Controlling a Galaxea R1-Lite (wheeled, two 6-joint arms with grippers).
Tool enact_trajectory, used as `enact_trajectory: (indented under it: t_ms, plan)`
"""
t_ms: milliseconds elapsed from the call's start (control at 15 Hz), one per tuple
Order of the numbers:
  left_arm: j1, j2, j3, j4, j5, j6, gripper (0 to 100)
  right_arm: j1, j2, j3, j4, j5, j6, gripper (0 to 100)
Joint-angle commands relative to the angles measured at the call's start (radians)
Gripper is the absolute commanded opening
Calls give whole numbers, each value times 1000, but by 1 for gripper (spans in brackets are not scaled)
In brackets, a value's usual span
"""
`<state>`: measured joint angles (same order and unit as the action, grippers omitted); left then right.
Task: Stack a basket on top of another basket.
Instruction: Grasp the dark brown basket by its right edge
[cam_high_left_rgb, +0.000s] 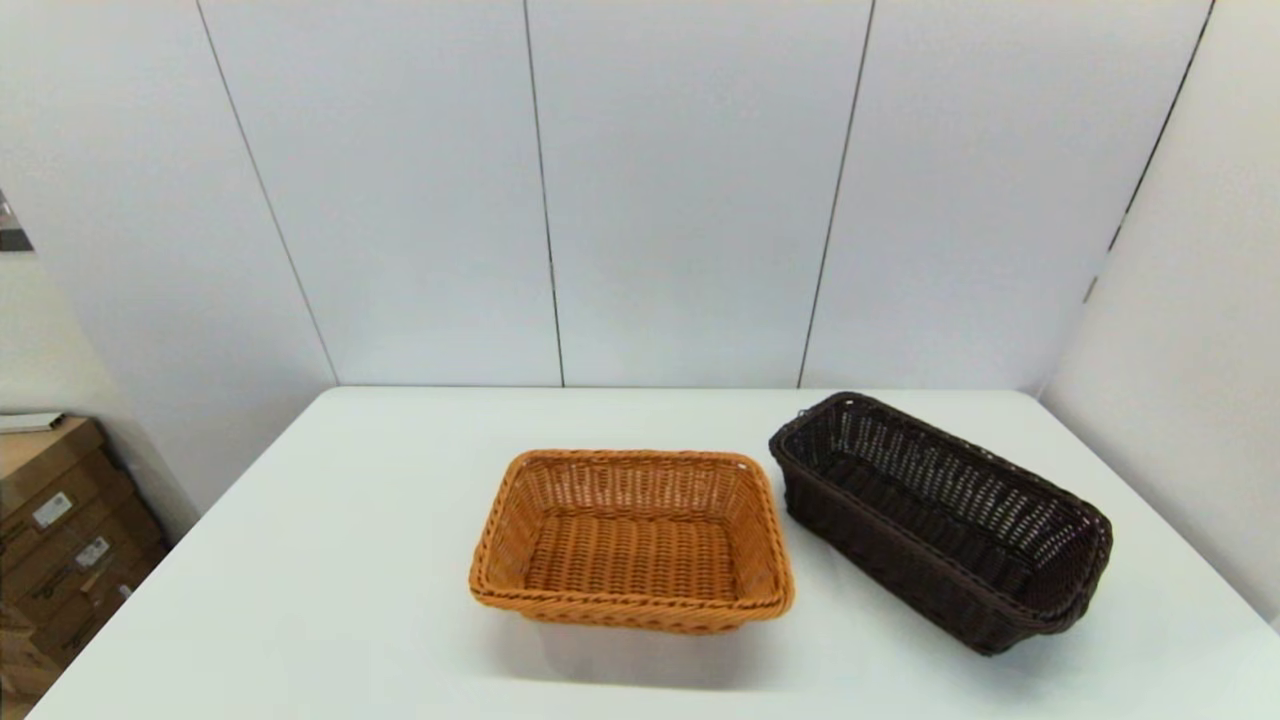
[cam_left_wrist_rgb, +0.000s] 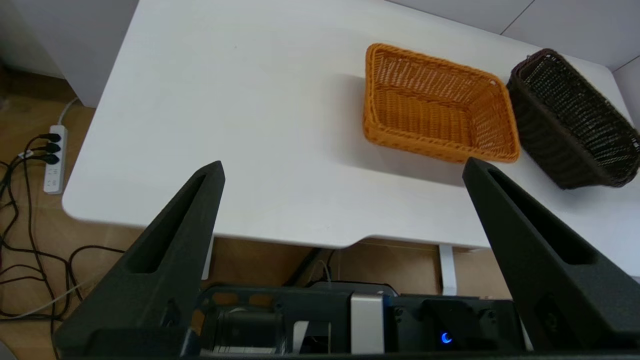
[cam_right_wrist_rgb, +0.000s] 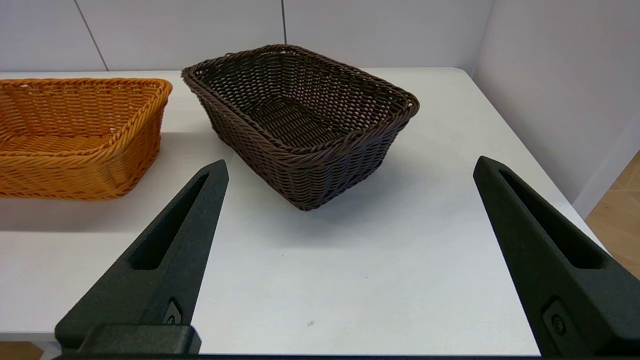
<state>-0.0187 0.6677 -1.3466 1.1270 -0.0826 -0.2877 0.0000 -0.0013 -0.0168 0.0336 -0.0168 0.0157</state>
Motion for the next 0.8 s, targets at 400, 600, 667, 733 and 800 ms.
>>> enact_trajectory:
  t_ms: [400, 600, 667, 733, 800]
  plan:
    - [25, -568, 452, -309, 204, 111, 100, 0, 1, 0, 0, 0, 0, 100]
    - [19, -669, 852, -709, 300, 242, 100, 0, 1, 0, 0, 0, 0, 100]
    - [19, -669, 920, -817, 314, 252, 100, 0, 1, 0, 0, 0, 0, 100]
    - [19, -669, 989, -892, 314, 282, 100, 0, 1, 0, 0, 0, 0, 100]
    - [19, -669, 1084, -967, 313, 340, 100, 0, 1, 0, 0, 0, 0, 100]
